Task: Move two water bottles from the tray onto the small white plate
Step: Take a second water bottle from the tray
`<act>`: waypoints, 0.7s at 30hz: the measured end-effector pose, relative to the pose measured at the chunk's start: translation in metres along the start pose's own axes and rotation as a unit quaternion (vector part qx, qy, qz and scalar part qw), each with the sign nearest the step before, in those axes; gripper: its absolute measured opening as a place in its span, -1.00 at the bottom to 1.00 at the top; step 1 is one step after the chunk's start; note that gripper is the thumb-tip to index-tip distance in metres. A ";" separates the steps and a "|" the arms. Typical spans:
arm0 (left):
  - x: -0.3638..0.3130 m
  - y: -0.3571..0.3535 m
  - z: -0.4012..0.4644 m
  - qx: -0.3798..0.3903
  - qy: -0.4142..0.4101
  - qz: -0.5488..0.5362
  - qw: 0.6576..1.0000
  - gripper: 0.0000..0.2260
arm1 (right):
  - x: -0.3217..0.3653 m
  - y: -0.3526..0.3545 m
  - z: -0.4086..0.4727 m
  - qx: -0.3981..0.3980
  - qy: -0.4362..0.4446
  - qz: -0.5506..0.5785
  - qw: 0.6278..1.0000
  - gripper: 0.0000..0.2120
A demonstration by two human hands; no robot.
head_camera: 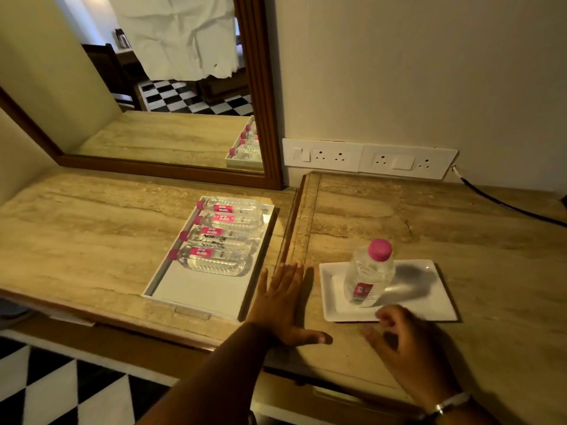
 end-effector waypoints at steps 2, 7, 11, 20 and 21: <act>0.038 0.010 -0.013 -0.010 0.021 0.015 1.000 0.25 | 0.025 -0.023 -0.007 0.051 0.044 -0.028 0.997 -0.53; 0.156 0.040 -0.058 0.004 0.104 0.063 0.993 0.25 | 0.116 -0.085 0.018 0.113 0.144 -0.110 0.977 -0.42; 0.249 0.058 -0.105 0.040 0.148 0.111 0.982 0.21 | 0.189 -0.150 0.051 0.098 0.209 -0.171 0.958 -0.36; 0.391 0.037 -0.128 0.120 0.115 0.050 0.985 0.26 | 0.271 -0.317 0.133 0.101 0.244 -0.384 0.885 -0.20; 0.398 0.031 -0.124 0.128 0.102 0.039 0.986 0.26 | 0.277 -0.329 0.138 0.114 0.235 -0.399 0.879 -0.20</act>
Point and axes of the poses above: each hand's wrist, its own z-axis towards the middle knuckle, its own y-axis out of the back of the hand, x = y × z, the point moved 4 cm from there along z, towards the middle knuckle
